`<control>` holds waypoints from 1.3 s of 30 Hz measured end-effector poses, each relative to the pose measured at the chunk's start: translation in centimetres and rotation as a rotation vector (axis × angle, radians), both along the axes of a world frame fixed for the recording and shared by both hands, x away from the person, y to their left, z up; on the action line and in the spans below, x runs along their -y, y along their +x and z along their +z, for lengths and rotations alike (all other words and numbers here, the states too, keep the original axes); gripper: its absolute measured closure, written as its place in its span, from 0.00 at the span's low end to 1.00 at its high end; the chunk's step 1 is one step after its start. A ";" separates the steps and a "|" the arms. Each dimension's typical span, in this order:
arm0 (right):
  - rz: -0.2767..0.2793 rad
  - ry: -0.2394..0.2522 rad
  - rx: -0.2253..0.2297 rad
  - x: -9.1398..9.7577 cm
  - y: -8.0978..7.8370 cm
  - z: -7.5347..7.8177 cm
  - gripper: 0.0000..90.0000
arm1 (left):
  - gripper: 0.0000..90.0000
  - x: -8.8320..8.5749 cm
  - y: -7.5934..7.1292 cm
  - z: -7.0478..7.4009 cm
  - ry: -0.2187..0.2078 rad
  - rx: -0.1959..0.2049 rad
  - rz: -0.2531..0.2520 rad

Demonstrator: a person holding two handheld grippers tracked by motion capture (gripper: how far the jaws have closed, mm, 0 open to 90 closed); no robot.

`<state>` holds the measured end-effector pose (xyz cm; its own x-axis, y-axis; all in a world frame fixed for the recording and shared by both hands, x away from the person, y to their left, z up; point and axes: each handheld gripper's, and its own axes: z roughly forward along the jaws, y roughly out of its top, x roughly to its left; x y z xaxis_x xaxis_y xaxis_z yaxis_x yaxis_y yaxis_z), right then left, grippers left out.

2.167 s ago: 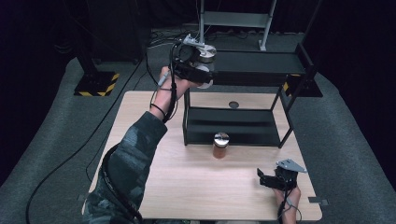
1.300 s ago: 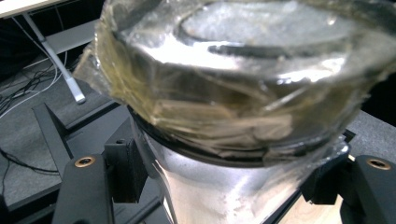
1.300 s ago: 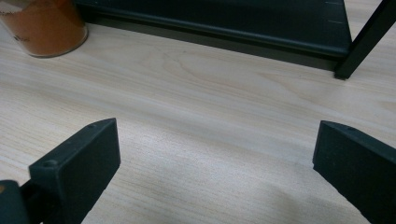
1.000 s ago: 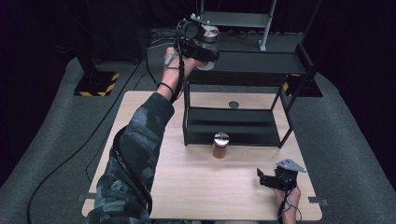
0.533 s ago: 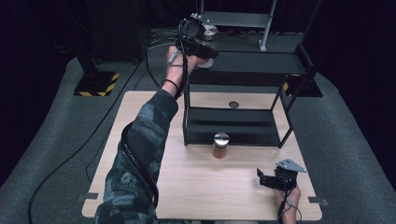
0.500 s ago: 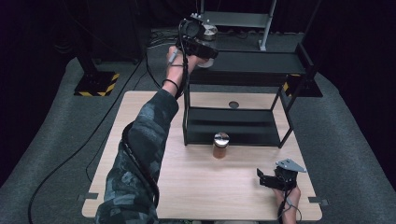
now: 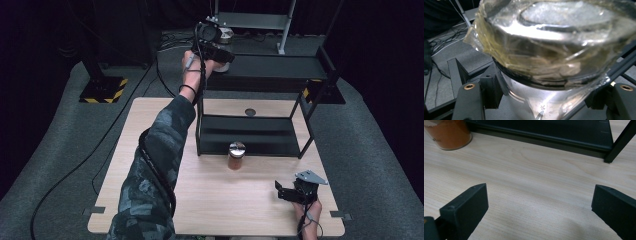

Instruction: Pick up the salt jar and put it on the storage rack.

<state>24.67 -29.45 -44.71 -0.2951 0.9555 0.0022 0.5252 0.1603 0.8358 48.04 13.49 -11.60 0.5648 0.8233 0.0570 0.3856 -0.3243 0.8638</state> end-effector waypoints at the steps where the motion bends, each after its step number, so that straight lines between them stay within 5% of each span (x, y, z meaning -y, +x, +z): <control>1: 0.000 0.000 0.000 0.0 0.0 0.0 0.00 | 0.34 0.0 0.0 0.0 0.000 0.000 0.000; 39: 0.002 0.002 -0.001 0.0 0.0 0.0 0.00 | 0.34 2.4 0.7 -3.5 -0.094 0.053 0.089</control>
<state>24.70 -29.49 -44.70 -0.2966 0.9550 0.0040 0.5255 0.1597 0.8357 48.78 11.07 -15.09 0.4874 0.8732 0.0054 0.3622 -0.2078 0.9087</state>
